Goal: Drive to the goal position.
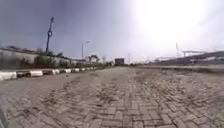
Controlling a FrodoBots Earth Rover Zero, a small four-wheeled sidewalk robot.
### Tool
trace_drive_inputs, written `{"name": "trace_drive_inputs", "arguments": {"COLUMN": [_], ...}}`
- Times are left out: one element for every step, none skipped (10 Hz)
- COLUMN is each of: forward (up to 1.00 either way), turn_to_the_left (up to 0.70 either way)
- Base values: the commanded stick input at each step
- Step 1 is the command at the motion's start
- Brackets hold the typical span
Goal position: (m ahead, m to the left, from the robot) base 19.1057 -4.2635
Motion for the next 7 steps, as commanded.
{"name": "trace_drive_inputs", "arguments": {"forward": [1.00, 1.00, 1.00, 1.00, 1.00, 1.00, 1.00], "turn_to_the_left": [0.00, 0.00, 0.00, 0.00, 0.00, 0.00, 0.00]}}
